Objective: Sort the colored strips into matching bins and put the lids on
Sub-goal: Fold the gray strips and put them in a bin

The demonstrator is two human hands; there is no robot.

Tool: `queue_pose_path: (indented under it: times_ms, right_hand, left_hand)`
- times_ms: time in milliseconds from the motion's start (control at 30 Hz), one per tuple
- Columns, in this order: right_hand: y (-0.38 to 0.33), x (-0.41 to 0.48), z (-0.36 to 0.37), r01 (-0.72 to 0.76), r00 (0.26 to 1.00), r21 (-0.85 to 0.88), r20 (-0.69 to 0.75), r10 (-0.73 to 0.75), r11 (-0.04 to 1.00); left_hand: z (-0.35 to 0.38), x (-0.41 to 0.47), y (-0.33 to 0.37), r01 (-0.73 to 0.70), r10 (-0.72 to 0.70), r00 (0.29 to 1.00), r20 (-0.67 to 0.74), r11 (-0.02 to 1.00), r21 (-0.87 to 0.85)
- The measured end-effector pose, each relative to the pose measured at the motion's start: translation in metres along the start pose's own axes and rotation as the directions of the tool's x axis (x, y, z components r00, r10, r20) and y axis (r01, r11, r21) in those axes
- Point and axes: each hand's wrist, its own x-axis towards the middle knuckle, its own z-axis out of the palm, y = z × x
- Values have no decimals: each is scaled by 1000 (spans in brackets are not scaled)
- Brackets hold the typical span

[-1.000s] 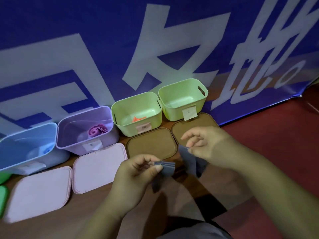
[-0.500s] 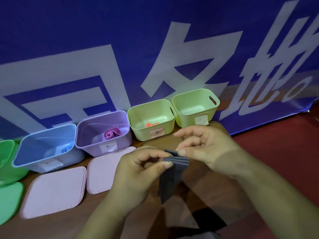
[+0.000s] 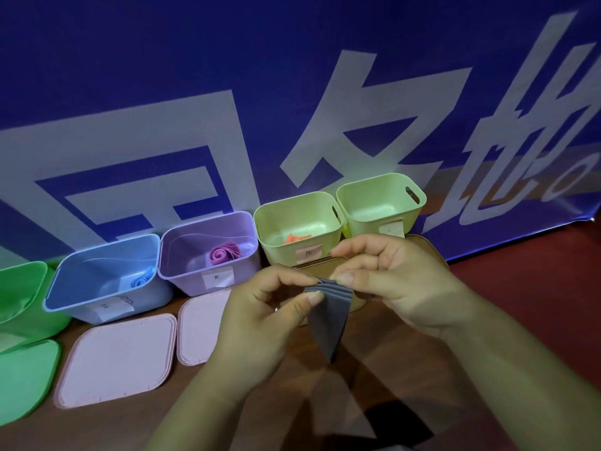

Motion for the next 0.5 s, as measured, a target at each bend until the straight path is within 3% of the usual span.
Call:
queue_pose_path:
  times_ms: [100,267,400,500]
  right_hand:
    - [-4,1,-1,31,999,-26,24,-30,999]
    - [-15,3,5,132,989,-248,-26,-143,960]
    - [-19,8,11,186,967,-268,-119,-224,945]
    - [-23,8,13,208,953,-239,-169,-251,949]
  left_hand:
    - [-1,4,3,-27,27,1000,-13,999,27]
    - [0,16,11,-22,19,999,-50,997,-67]
    - [-3,23,16,-53,49,997,-60,996,-78]
    - [-6,26,23,-99,99,995,-29,995,5]
